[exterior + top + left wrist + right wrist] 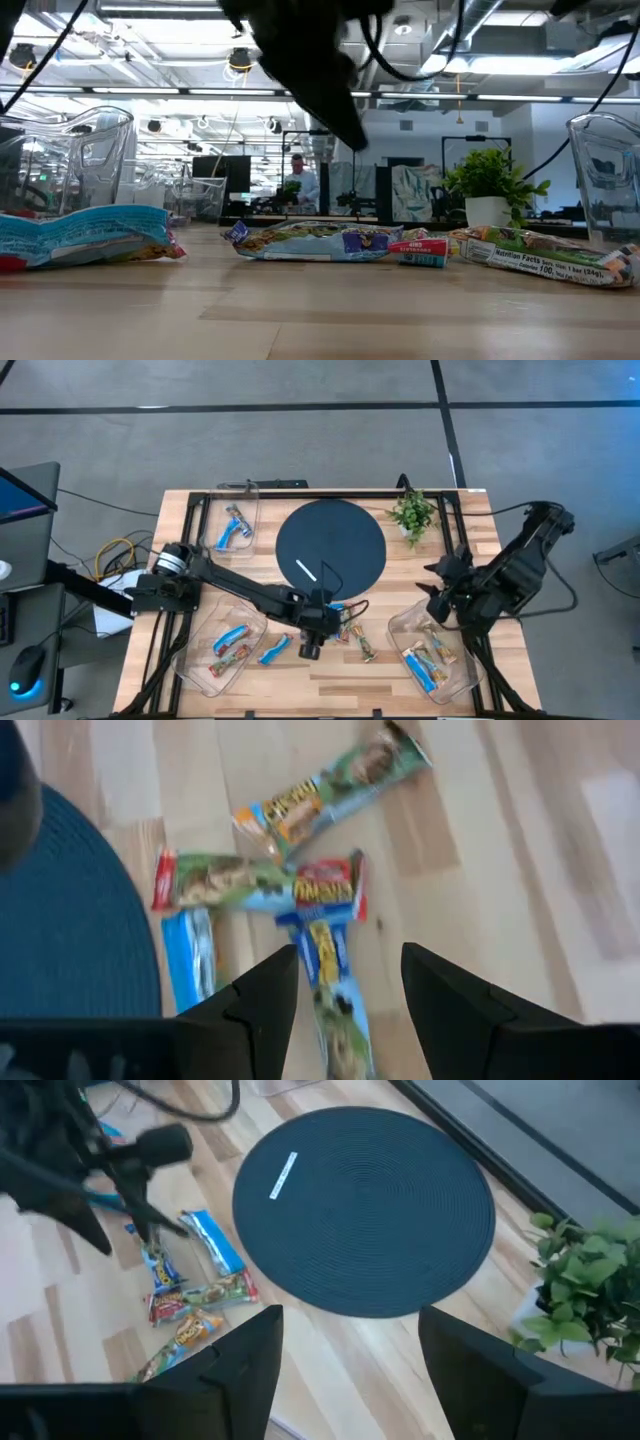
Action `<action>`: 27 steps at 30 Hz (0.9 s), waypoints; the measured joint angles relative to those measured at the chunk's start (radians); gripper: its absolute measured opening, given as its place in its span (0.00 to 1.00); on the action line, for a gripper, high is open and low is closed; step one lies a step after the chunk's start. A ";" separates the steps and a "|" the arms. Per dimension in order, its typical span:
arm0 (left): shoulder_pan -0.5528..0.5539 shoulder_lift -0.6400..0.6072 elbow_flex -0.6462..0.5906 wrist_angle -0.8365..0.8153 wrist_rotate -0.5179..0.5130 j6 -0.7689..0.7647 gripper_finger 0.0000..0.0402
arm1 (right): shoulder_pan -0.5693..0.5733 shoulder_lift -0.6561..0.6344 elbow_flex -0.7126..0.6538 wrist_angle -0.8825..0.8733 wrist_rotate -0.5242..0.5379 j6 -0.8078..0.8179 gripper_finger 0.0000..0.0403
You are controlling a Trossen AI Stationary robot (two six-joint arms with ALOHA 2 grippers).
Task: Pick and place Granola Bars by type
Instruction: Put the blue granola bar into the top transparent bin
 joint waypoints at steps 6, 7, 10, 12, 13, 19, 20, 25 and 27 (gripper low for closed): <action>0.002 0.080 0.000 0.034 0.003 -0.047 0.43 | 0.002 -0.020 0.000 0.000 -0.002 -0.021 0.55; 0.002 0.090 -0.001 0.024 0.008 -0.046 0.43 | 0.002 -0.020 0.000 0.000 -0.003 -0.021 0.55; 0.001 0.116 0.000 0.037 0.033 -0.045 0.43 | 0.002 -0.018 0.000 0.000 -0.004 -0.022 0.55; 0.000 0.134 0.000 0.031 0.043 -0.043 0.43 | 0.002 -0.017 0.000 -0.004 -0.004 -0.022 0.55; 0.000 0.140 0.000 0.026 0.042 -0.043 0.43 | 0.002 -0.015 0.000 -0.005 -0.004 -0.027 0.55; -0.001 0.158 -0.001 -0.047 0.013 -0.045 0.43 | 0.001 -0.015 0.000 -0.022 -0.004 -0.030 0.55; -0.001 0.158 -0.001 -0.049 -0.005 -0.046 0.43 | 0.001 -0.015 0.000 -0.029 -0.005 -0.030 0.55; 0.003 0.157 0.000 -0.082 -0.044 -0.047 0.43 | 0.000 -0.016 0.000 -0.042 -0.004 -0.031 0.55; 0.003 0.156 0.000 -0.091 -0.044 -0.049 0.43 | 0.000 -0.016 0.000 -0.049 -0.003 -0.030 0.55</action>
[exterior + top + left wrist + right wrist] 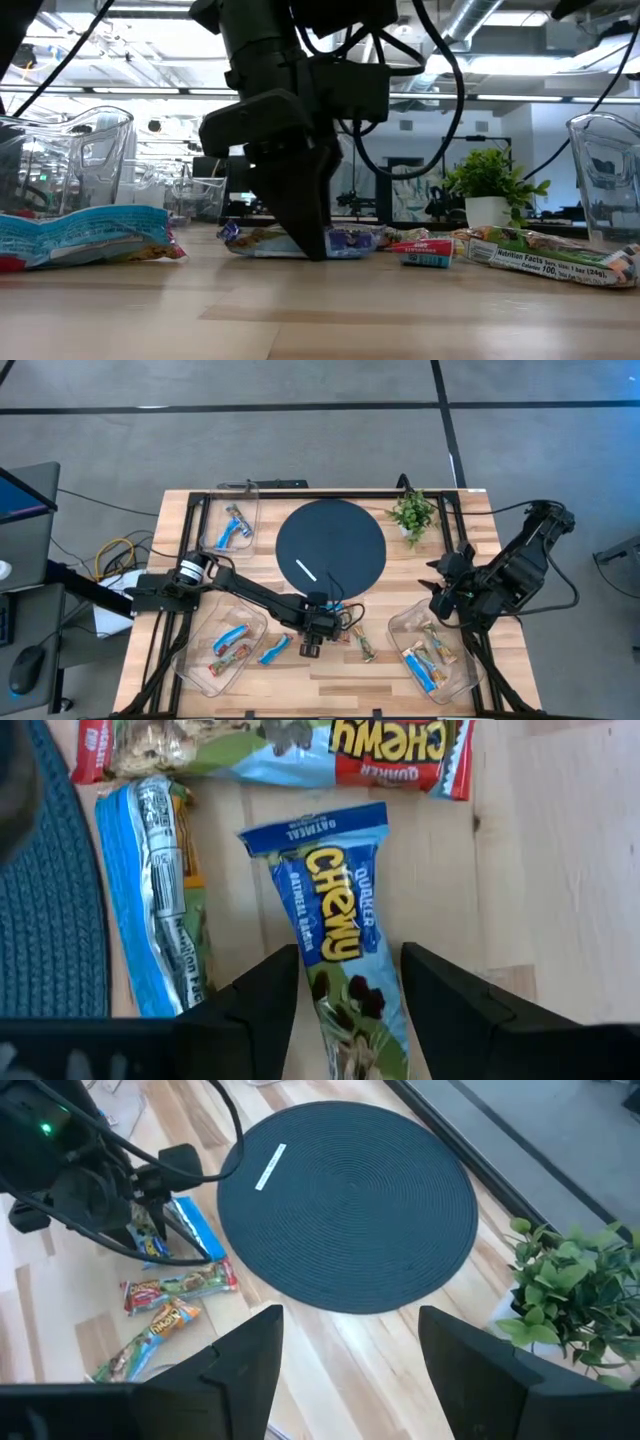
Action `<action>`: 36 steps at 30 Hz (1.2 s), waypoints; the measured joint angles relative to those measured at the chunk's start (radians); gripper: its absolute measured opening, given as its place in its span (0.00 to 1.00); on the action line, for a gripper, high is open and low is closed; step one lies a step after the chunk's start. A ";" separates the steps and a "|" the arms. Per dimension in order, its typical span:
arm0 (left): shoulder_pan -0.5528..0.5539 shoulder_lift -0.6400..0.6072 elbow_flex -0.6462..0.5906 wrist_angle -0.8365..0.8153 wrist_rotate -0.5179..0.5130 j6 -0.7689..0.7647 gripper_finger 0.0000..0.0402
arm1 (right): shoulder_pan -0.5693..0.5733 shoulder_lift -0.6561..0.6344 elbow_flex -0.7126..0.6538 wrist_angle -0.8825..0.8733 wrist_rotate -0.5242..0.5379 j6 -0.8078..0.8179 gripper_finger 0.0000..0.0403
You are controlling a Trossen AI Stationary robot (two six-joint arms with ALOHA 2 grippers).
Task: Pick and place Granola Bars by type
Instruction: Put the blue granola bar into the top transparent bin
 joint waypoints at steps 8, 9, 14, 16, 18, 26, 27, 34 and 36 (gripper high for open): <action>0.000 -0.002 0.000 -0.022 0.018 0.000 0.26 | 0.000 0.000 0.000 -0.004 0.004 -0.001 0.55; 0.000 -0.002 0.000 -0.022 0.020 0.000 0.23 | 0.000 0.000 0.000 -0.004 0.004 0.000 0.55; 0.000 -0.004 0.001 -0.023 0.022 -0.013 0.18 | 0.000 0.000 0.000 -0.004 0.005 -0.001 0.55; 0.000 -0.004 0.008 -0.031 0.022 -0.028 0.18 | 0.000 0.000 0.000 -0.004 0.005 0.000 0.55; 0.000 -0.001 0.028 -0.063 0.024 -0.029 0.19 | 0.000 0.000 0.000 -0.004 0.006 0.000 0.55; 0.040 0.000 0.185 -0.192 0.000 0.027 0.16 | 0.000 0.000 0.000 0.000 0.024 0.001 0.55; 0.047 0.000 0.211 -0.212 -0.017 0.037 0.16 | 0.000 0.000 0.000 0.000 0.025 0.001 0.55; 0.116 0.000 0.421 -0.449 -0.172 0.145 0.16 | 0.000 0.001 0.000 0.016 0.025 0.009 0.55; 0.142 0.000 0.472 -0.541 -0.224 0.175 0.16 | 0.000 0.001 0.000 0.025 0.025 0.009 0.55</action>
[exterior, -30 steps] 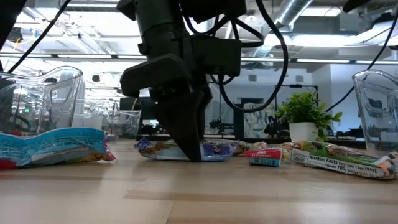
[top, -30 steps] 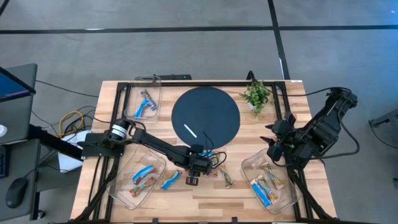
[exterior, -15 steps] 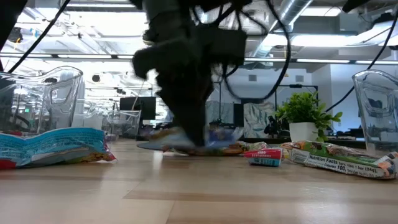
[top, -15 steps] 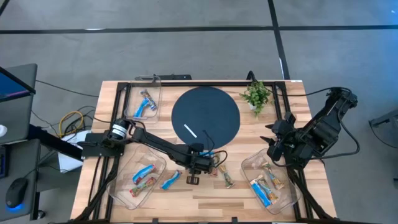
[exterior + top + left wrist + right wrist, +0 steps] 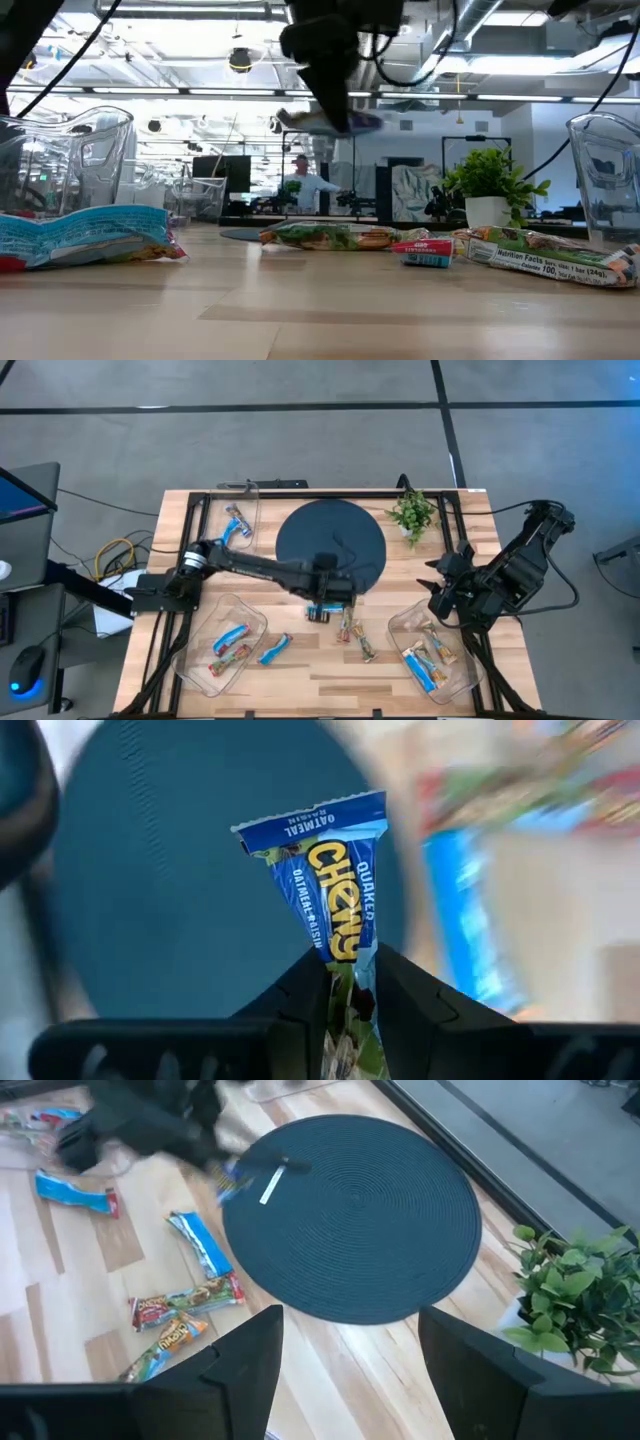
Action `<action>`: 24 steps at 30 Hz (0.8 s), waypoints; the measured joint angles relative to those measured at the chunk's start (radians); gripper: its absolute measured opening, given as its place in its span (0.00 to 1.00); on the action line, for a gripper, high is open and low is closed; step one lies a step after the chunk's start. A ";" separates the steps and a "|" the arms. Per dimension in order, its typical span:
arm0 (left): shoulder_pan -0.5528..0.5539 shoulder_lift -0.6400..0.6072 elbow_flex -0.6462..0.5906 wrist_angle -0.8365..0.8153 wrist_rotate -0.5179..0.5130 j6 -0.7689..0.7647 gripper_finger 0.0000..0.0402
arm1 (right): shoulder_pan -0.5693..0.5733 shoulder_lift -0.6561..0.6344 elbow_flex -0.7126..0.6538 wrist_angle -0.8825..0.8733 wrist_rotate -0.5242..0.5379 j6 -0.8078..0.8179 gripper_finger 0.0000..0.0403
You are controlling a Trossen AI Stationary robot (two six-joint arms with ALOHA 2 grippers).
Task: Pick and place Granola Bars by type
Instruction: Put the blue granola bar into the top transparent bin
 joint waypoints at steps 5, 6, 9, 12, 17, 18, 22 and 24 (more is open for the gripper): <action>0.093 0.000 0.063 -0.250 -0.109 0.036 0.16 | 0.000 0.000 0.000 0.030 0.001 0.000 0.55; 0.115 -0.002 0.065 -0.298 -0.120 0.035 0.16 | 0.000 0.000 0.000 0.037 0.002 0.001 0.55; 0.184 -0.016 0.057 -0.395 -0.128 0.034 0.16 | 0.000 0.001 0.000 0.056 0.004 0.002 0.55; 0.257 -0.041 0.051 -0.432 -0.129 0.033 0.15 | -0.001 0.002 0.000 0.063 0.006 0.030 0.55; 0.391 -0.102 0.051 -0.431 -0.139 0.016 0.14 | -0.001 0.002 -0.001 0.090 0.030 0.073 0.55; 0.421 -0.111 0.051 -0.430 -0.138 0.007 0.14 | -0.001 0.002 -0.001 0.093 0.030 0.080 0.55; 0.542 -0.138 0.051 -0.430 -0.138 -0.042 0.14 | -0.003 0.002 -0.001 0.108 0.030 0.111 0.55; 0.598 -0.145 0.051 -0.430 -0.135 -0.059 0.14 | -0.012 0.003 -0.001 0.114 0.031 0.129 0.55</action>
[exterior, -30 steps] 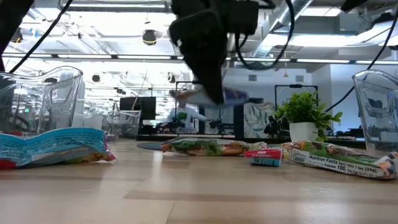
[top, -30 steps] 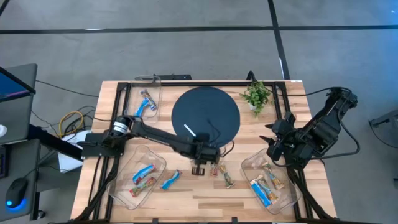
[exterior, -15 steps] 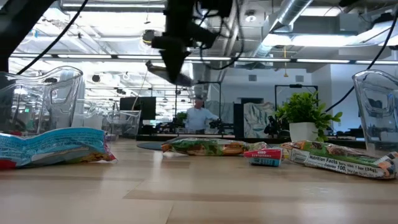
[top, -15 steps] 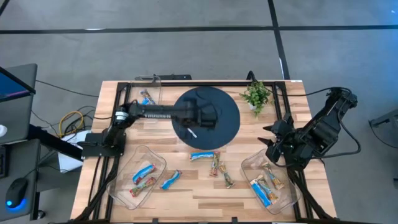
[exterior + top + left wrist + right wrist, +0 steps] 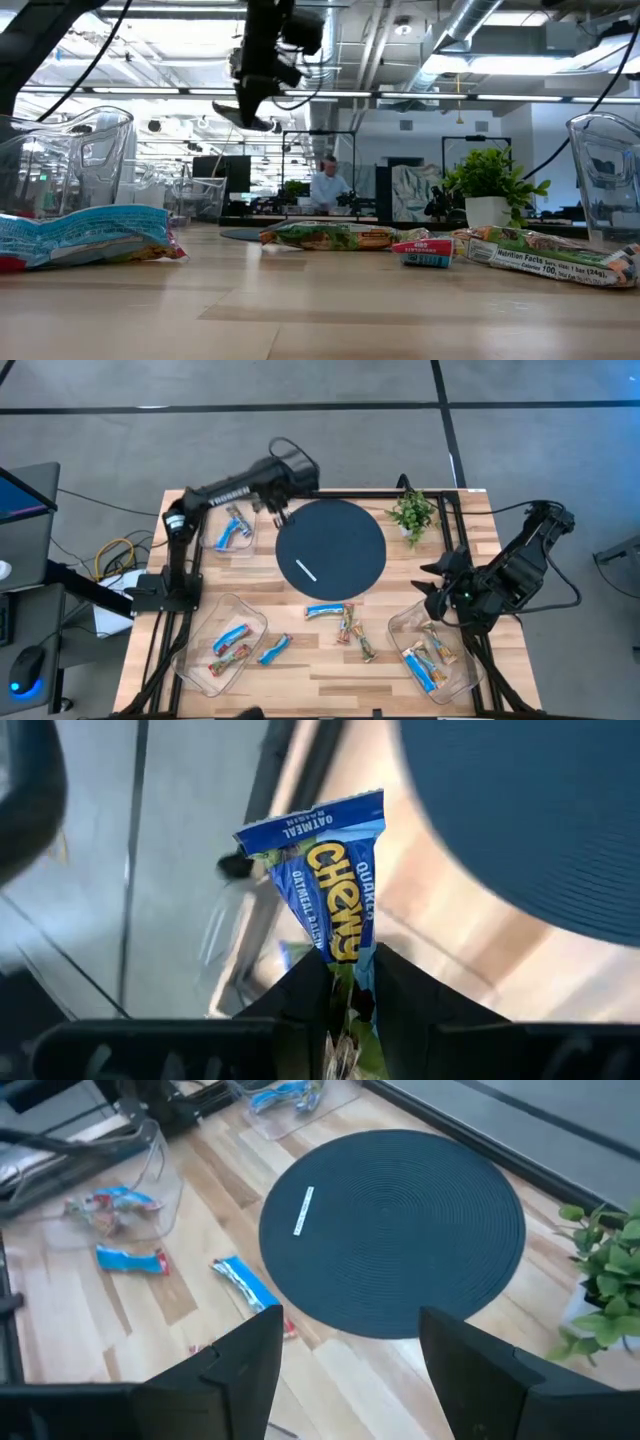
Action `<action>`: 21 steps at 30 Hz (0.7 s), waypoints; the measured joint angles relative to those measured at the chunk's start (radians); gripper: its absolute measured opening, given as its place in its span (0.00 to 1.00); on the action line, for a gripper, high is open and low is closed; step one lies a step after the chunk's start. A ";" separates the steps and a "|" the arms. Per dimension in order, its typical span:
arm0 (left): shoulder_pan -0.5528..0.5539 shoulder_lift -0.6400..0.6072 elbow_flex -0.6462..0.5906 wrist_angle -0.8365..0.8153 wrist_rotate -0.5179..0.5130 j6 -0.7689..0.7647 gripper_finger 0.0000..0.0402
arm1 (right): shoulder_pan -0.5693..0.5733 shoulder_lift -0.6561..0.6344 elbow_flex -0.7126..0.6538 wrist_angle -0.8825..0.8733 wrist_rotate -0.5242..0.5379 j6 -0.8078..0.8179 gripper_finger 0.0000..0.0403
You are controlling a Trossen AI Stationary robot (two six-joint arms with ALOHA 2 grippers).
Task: Pick and place Granola Bars by type
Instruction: Put the blue granola bar into the top transparent bin
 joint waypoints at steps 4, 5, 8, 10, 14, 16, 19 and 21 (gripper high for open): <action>0.100 -0.001 0.000 0.000 0.019 -0.028 0.14 | -0.032 0.022 0.000 0.026 -0.001 0.011 0.55; 0.124 -0.001 0.000 0.001 0.028 -0.040 0.14 | -0.040 0.030 0.000 0.035 -0.002 0.011 0.55; 0.189 -0.001 0.000 0.001 0.059 -0.072 0.14 | -0.068 0.068 0.000 0.067 -0.005 0.011 0.55; 0.225 -0.001 0.000 0.001 0.061 -0.088 0.14 | -0.086 0.096 0.000 0.086 -0.008 0.011 0.55; 0.282 -0.001 0.000 0.001 0.080 -0.091 0.14 | -0.113 0.155 0.000 0.123 -0.013 0.006 0.55; 0.302 -0.001 0.000 0.001 0.114 -0.082 0.14 | -0.127 0.181 0.000 0.144 -0.016 0.006 0.55; 0.320 -0.001 0.000 0.001 0.146 -0.059 0.14 | -0.141 0.210 0.000 0.173 -0.019 0.011 0.55; 0.324 -0.001 0.000 0.001 0.142 -0.041 0.14 | -0.146 0.218 0.000 0.179 -0.019 0.028 0.55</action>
